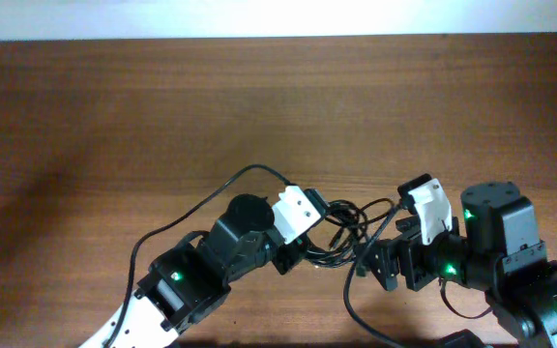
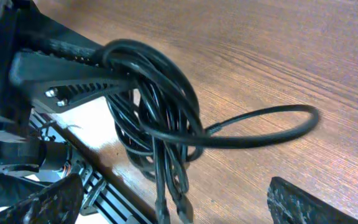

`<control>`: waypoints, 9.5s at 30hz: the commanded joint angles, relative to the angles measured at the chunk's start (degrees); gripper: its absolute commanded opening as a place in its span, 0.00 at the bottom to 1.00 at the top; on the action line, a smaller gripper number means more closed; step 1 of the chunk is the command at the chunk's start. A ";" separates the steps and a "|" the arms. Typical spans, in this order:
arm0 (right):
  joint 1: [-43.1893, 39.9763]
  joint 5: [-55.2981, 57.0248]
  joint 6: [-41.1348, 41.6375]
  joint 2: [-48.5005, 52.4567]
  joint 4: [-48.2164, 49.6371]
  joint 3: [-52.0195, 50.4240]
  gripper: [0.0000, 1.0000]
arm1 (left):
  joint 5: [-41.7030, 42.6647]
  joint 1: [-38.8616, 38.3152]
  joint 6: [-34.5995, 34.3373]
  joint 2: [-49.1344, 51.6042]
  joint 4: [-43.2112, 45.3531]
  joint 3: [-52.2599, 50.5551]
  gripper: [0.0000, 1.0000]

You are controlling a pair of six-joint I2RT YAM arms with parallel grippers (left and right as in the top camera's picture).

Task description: Untangle cables

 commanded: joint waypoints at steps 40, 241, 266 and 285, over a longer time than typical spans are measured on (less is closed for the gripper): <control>-0.31 -6.99 -12.85 0.87 1.66 0.70 0.90 | 5.57 -0.15 -0.96 -1.11 -4.74 0.87 0.00; -0.33 -12.61 -20.94 1.53 4.00 0.70 0.04 | 31.36 9.70 -8.87 -5.95 -1.49 0.87 0.71; -0.33 -16.50 -20.96 1.55 2.36 0.68 0.98 | 11.63 9.70 -21.35 -7.02 -1.86 0.87 0.00; -0.33 -11.63 -20.76 1.66 -0.09 0.68 0.04 | 22.93 9.70 -18.51 -7.02 4.31 0.87 0.00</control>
